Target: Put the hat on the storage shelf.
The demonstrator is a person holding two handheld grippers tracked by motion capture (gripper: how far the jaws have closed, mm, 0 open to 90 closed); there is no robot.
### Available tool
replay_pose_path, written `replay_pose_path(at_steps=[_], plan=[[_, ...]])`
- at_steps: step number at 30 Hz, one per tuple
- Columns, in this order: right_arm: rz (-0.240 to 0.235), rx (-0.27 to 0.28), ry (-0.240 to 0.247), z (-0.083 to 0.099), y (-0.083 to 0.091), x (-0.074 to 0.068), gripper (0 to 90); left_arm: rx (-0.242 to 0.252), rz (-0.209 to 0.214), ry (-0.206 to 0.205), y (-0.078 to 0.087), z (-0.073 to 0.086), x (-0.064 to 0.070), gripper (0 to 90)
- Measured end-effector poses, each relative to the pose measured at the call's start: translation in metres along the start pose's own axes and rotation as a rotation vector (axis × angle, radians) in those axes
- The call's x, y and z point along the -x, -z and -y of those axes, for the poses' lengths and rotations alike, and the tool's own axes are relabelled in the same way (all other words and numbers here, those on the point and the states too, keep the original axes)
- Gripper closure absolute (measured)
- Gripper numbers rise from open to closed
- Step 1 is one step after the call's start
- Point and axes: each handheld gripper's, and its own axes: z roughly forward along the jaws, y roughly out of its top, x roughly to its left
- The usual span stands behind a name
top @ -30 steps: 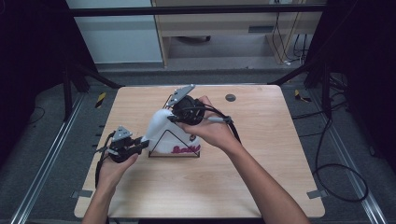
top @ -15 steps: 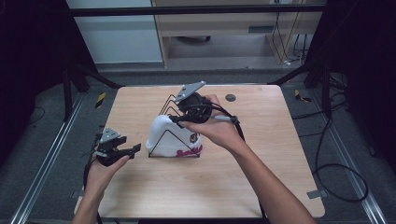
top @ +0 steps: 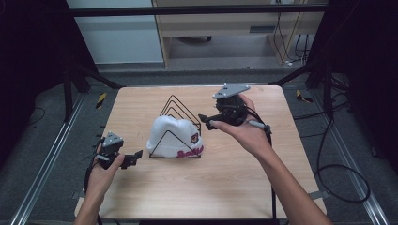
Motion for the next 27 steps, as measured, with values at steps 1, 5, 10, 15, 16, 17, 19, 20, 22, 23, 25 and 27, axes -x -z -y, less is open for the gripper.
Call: replay_pose_path(at_steps=[1, 5, 10, 15, 16, 17, 19, 20, 22, 23, 25, 27], plan=[[0.0, 0.0, 0.0, 0.0, 0.0, 0.0, 14.3, 0.0, 0.0, 0.0, 0.0, 0.0, 0.0, 6.0], [0.017, 0.009, -0.022, 0.015, 0.013, 0.008, 9.8, -0.003, -0.008, 0.006, 0.0, 0.005, -0.003, 5.9], [0.033, 0.003, -0.038, 0.034, 0.024, 0.014, 8.0, -0.009, -0.005, 0.004, 0.001, 0.011, -0.005, 5.6], [0.042, -0.003, -0.049, 0.056, 0.036, 0.021, 7.2, -0.03, -0.016, -0.002, 0.0, 0.017, -0.008, 5.6], [0.047, -0.003, -0.052, 0.06, 0.038, 0.022, 7.2, -0.033, -0.019, -0.004, 0.0, 0.018, -0.009, 5.6], [0.05, -0.004, -0.057, 0.065, 0.04, 0.024, 7.2, -0.033, -0.019, -0.004, 0.0, 0.018, -0.009, 5.6], [0.055, -0.007, -0.07, 0.075, 0.044, 0.027, 7.6, -0.044, -0.021, -0.009, -0.001, 0.022, -0.009, 5.6], [0.06, -0.011, -0.077, 0.08, 0.046, 0.029, 8.5, -0.045, -0.022, -0.009, -0.001, 0.023, -0.009, 5.6], [0.068, -0.018, -0.097, 0.09, 0.049, 0.032, 9.7, -0.053, -0.023, -0.017, -0.003, 0.025, -0.009, 5.5], [0.073, -0.023, -0.107, 0.096, 0.051, 0.034, 10.5, -0.055, -0.026, -0.017, -0.003, 0.026, -0.009, 5.4], [0.09, -0.029, -0.116, 0.107, 0.054, 0.037, 11.9, -0.058, -0.026, -0.018, -0.004, 0.027, -0.009, 5.4], [0.11, -0.037, -0.122, 0.117, 0.056, 0.04, 13.2, -0.061, -0.025, -0.02, -0.005, 0.028, -0.009, 5.3]])
